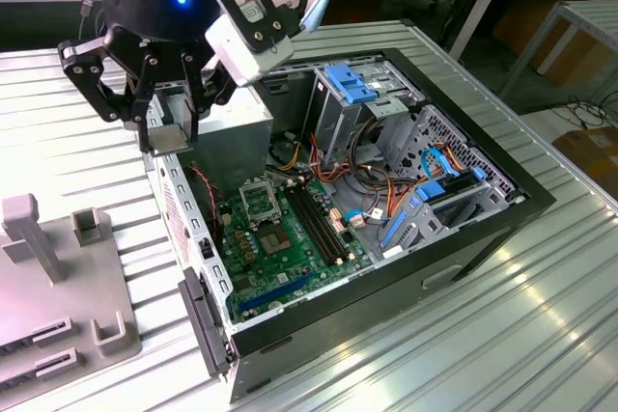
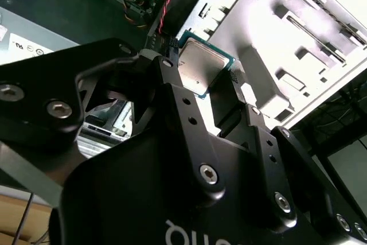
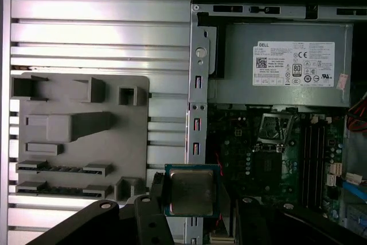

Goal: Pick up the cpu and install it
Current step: 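Pick up the cpu and move it towards the insertion slot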

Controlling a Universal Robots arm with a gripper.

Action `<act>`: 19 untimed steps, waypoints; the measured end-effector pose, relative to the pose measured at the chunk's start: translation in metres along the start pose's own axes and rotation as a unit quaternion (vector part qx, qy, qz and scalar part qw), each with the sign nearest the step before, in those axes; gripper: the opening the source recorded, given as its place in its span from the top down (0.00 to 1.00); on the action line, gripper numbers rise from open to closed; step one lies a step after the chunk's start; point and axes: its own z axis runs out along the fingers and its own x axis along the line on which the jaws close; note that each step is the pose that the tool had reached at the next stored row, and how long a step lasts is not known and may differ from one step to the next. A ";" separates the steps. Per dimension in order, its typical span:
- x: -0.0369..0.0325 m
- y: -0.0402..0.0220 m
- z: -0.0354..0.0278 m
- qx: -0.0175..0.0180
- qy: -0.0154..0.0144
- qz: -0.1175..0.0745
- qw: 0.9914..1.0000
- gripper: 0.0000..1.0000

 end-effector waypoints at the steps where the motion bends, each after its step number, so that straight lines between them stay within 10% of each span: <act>1: -0.0016 -0.0001 -0.0001 0.000 0.000 0.000 1.000 0.53; 19: -0.0390 -0.0013 -0.0017 0.000 0.000 0.000 1.000 0.53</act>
